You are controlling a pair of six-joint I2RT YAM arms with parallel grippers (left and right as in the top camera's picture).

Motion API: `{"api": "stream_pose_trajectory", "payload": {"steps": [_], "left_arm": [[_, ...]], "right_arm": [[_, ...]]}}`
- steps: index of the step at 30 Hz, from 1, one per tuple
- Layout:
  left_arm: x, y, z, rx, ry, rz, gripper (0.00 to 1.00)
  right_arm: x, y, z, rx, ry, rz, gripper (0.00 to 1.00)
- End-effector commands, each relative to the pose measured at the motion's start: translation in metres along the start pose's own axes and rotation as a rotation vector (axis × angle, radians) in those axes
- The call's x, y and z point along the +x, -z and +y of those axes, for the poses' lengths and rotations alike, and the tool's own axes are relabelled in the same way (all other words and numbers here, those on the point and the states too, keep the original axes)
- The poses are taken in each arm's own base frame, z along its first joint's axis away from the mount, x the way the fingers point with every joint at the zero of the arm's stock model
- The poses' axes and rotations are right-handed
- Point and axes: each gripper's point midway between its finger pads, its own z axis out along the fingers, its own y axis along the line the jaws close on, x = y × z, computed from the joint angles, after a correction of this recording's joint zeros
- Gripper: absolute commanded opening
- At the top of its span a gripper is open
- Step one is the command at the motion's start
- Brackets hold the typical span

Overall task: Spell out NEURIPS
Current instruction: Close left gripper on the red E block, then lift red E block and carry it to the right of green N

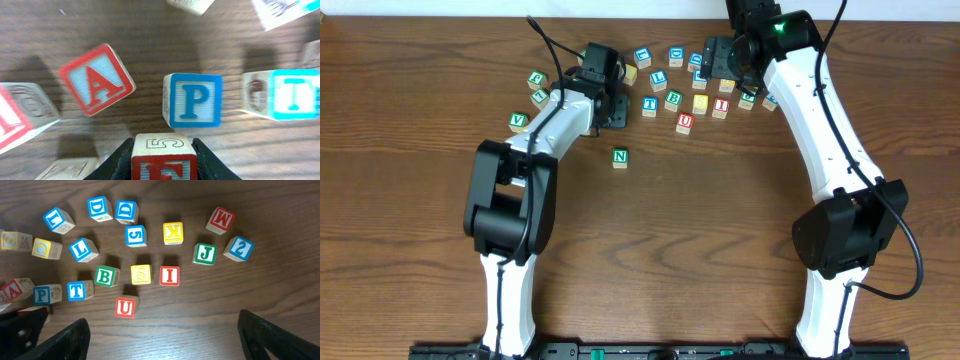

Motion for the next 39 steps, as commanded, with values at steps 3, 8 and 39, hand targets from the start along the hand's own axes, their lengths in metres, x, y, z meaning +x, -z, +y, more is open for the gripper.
{"api": "stream_pose_trajectory", "payload": {"steps": [3,8,39], "left_arm": [[-0.022,0.057,-0.022,0.044,-0.004,-0.087,0.34],[0.001,0.075,-0.045,0.055,0.013,-0.018,0.34],[0.085,0.043,-0.075,0.01,0.016,0.163,0.34]], "right_arm": [[0.0,-0.006,-0.005,0.03,-0.01,-0.002,0.89],[0.0,-0.006,-0.005,0.03,-0.01,-0.002,0.89],[0.001,-0.007,-0.007,0.035,-0.011,0.005,0.92]]}}
